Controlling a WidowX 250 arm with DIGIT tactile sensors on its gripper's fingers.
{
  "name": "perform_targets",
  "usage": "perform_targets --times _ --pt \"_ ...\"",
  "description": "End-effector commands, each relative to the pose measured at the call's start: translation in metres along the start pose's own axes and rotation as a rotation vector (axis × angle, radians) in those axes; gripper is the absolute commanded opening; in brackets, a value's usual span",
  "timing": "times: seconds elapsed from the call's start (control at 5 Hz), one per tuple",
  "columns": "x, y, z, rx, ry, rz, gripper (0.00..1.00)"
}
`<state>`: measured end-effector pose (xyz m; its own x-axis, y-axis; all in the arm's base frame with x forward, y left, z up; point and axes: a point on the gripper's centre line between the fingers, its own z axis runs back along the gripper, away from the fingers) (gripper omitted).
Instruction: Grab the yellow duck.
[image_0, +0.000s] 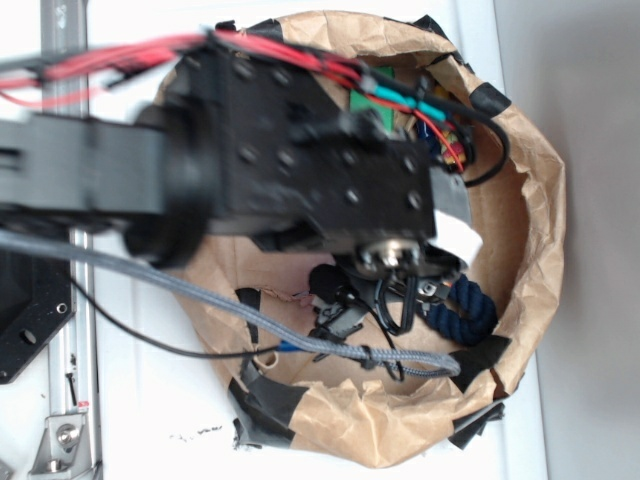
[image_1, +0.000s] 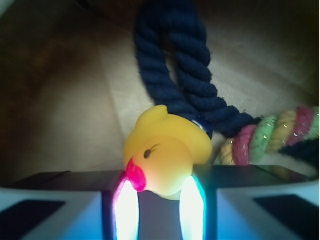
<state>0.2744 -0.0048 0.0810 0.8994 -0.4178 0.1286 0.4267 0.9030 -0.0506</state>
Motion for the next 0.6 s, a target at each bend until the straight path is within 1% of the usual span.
perform_targets --times 0.0,0.2,0.4 --pt "0.011 -0.015 0.035 0.046 -0.048 0.051 0.00" --pt "-0.004 -0.005 0.054 0.113 0.035 0.294 0.00" --pt "-0.014 0.006 0.070 0.140 0.068 0.399 0.00"
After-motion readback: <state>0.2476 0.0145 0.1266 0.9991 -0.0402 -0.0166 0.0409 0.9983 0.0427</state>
